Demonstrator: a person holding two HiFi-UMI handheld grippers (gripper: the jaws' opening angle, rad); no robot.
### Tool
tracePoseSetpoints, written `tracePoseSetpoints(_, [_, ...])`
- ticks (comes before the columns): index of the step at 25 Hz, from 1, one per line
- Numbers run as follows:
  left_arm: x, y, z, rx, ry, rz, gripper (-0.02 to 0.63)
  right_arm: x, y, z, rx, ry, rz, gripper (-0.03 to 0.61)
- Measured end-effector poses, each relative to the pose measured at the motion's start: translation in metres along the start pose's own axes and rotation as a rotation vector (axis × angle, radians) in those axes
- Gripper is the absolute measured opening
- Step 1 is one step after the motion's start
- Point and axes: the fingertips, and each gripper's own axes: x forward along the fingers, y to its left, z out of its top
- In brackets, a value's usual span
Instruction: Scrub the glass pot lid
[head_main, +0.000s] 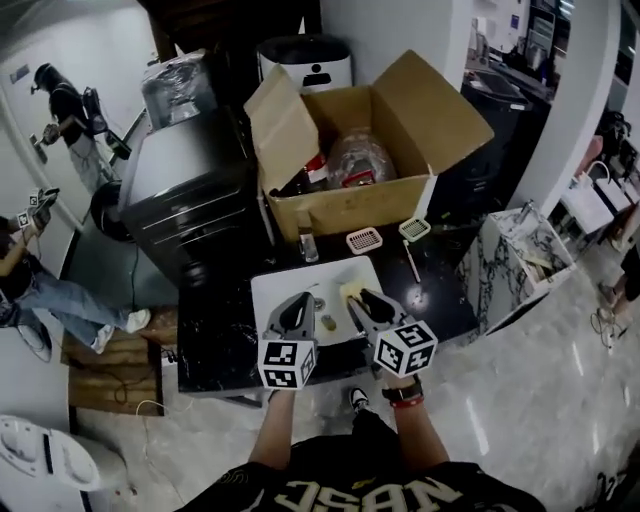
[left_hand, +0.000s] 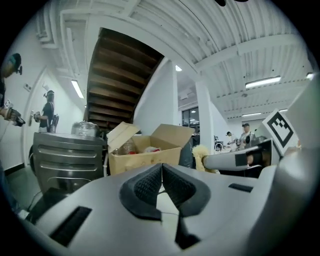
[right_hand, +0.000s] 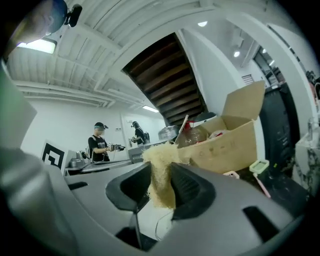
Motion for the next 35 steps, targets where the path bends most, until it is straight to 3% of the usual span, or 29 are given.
tracePoseSetpoints(6, [0.027, 0.042, 0.011, -0.001, -0.018, 0.183, 0.017, 0.065, -0.033, 0.02, -0.016, 0.039, 0.137, 0.132])
tracePoseSetpoints(12, [0.063, 0.07, -0.013, -0.049, 0.027, 0.283, 0.017, 0.101, -0.067, 0.021, -0.03, 0.103, 0.252, 0.133])
tracePoseSetpoints(16, [0.092, 0.077, -0.049, -0.098, 0.158, 0.294, 0.017, 0.118, -0.092, 0.024, -0.042, 0.139, 0.309, 0.132])
tracePoseSetpoints(19, [0.099, 0.079, -0.091, -0.146, 0.275, 0.305, 0.025, 0.128, -0.104, 0.005, -0.001, 0.194, 0.343, 0.13])
tracePoseSetpoints(24, [0.092, 0.1, -0.164, -0.266, 0.452, 0.302, 0.148, 0.142, -0.097, -0.034, 0.012, 0.303, 0.425, 0.13])
tracePoseSetpoints(28, [0.078, 0.114, -0.205, -0.324, 0.571, 0.286, 0.191, 0.149, -0.092, -0.07, 0.038, 0.385, 0.45, 0.131])
tracePoseSetpoints(32, [0.072, 0.134, -0.243, -0.36, 0.695, 0.258, 0.242, 0.164, -0.088, -0.107, 0.031, 0.463, 0.442, 0.132])
tracePoseSetpoints(35, [0.066, 0.135, -0.273, -0.435, 0.781, 0.209, 0.298, 0.173, -0.086, -0.129, 0.024, 0.51, 0.432, 0.132])
